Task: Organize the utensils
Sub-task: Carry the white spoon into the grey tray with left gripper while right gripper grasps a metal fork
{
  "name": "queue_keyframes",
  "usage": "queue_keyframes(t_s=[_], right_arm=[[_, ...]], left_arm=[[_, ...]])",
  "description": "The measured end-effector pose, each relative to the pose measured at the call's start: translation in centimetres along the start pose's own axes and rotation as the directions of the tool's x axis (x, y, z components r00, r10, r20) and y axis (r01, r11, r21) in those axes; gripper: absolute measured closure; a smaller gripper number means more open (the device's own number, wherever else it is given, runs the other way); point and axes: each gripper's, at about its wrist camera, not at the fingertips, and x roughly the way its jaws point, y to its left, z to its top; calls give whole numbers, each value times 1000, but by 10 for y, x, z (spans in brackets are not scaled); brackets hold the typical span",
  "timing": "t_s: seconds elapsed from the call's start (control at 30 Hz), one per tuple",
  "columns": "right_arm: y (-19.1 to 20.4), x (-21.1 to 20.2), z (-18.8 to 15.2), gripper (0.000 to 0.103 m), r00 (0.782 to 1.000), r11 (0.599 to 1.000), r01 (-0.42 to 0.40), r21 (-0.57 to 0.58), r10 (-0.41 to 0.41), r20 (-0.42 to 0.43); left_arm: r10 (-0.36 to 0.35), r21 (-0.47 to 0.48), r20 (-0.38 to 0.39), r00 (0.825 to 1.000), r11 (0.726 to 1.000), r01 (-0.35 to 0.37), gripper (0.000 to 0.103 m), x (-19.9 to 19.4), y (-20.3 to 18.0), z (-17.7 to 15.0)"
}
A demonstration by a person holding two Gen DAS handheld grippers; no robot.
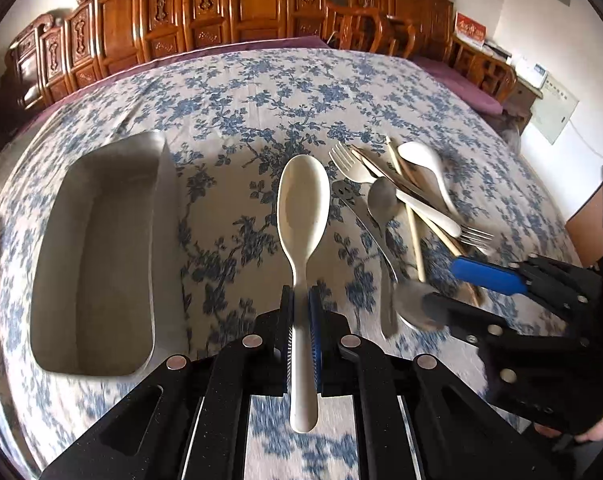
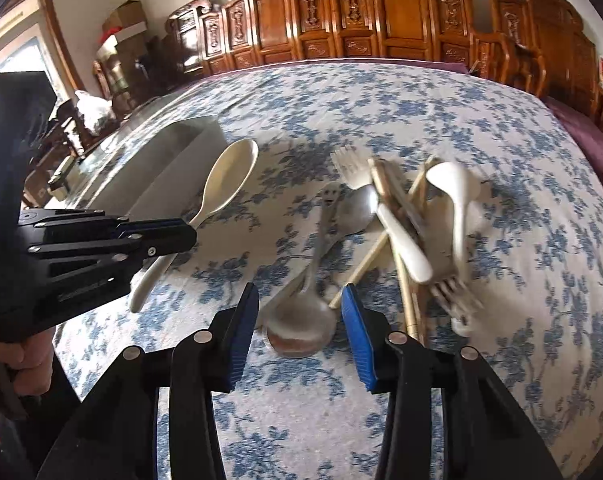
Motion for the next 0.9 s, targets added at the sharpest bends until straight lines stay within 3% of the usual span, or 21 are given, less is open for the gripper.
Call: queue_keyframes(t_s=[0.13,0.3,0.6,0.67,0.9], right_arm=[[13,3,-5,57,1000,998,-4,-59,3,-16],[21,15,-12,58,997,993,46,-110,-53,-63],[19,21,-17,78,991,985,95,-143,-107,-79],[23,18,-17,87,992,981,101,-167,-113,-62],[21,9,-14,97,994,977,101,-188,-108,-29]], left_arm=[[-9,6,10,1000,1000,9,96,-12,0,-11],[-24,-1,15,1000,1000,24,96,-20,0,-20],[-28,-9,32,999,1000,29,96,-34,4,-23],[-25,-9,37,999,1000,26,96,-36,4,-23],[-11,-15,51,999,1000,12,96,-44,10,-22]])
